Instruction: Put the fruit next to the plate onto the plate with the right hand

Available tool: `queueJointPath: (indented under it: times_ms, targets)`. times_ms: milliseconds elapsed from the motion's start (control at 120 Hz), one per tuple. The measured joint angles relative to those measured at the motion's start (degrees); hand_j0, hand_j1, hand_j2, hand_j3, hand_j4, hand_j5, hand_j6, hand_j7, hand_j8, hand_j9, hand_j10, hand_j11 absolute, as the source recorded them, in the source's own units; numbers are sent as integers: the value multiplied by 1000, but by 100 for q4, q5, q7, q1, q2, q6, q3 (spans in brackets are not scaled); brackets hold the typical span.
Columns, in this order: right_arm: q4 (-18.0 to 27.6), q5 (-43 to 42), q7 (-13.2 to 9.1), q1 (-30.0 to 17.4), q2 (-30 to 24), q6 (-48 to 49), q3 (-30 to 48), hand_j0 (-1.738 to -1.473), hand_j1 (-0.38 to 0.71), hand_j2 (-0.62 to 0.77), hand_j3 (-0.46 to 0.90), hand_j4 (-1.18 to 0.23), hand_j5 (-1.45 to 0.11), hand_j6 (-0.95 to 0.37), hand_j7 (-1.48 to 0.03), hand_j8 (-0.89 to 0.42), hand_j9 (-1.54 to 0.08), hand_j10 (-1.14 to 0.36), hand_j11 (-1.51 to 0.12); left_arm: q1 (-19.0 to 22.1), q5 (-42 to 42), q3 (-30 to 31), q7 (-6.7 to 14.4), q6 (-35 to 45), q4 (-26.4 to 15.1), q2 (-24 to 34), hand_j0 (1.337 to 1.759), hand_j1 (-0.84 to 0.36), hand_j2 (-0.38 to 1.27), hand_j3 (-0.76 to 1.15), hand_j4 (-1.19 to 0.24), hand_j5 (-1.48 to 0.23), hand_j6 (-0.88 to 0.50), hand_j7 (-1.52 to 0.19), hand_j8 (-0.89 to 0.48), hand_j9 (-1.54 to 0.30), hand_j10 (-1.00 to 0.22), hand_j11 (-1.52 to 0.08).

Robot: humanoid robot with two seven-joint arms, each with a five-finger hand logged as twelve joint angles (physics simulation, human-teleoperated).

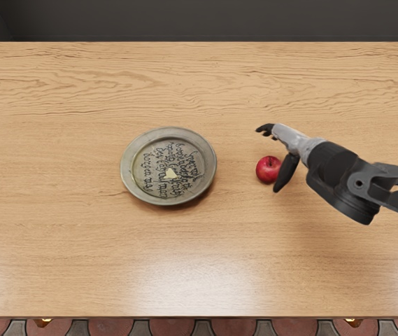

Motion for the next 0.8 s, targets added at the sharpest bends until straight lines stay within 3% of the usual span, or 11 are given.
queueJointPath:
  times_ms: [800]
  targets:
    - [-307,-194,0,-67,262,-148,-329,-1658,98,-72,0,-376,-487,-377,-486,-377,-487,-376,-487,0,0,0,0,0,0,0,1658,73,46,0,-230,-299,-230,-299,-230,-299,-230,-299]
